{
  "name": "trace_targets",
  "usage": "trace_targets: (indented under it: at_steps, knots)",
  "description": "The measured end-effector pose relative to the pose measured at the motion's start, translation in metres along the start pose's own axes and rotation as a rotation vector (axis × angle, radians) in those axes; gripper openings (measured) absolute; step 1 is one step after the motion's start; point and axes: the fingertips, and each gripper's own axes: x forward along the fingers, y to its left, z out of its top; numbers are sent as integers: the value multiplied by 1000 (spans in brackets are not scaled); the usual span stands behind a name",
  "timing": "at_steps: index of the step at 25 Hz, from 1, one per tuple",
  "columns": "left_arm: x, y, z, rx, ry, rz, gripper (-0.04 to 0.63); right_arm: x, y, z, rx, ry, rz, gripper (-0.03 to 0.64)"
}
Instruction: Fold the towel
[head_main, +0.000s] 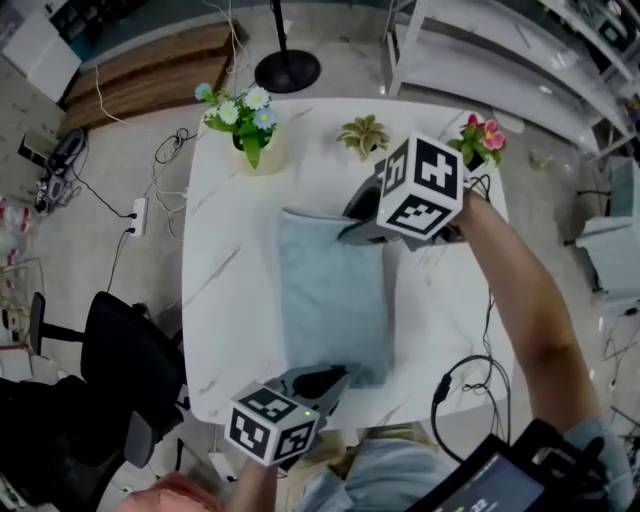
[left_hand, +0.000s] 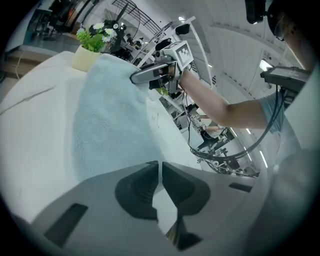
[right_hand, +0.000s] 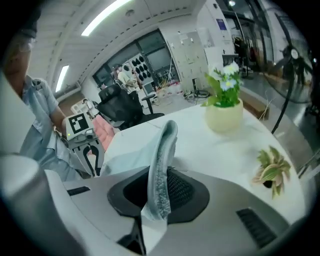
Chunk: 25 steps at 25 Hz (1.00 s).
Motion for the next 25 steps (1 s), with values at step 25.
trace_targets:
  at_steps: [25]
  knots:
    - [-65, -56, -139, 155, -74, 32, 26, 54, 229, -46, -542, -37, -624, 92]
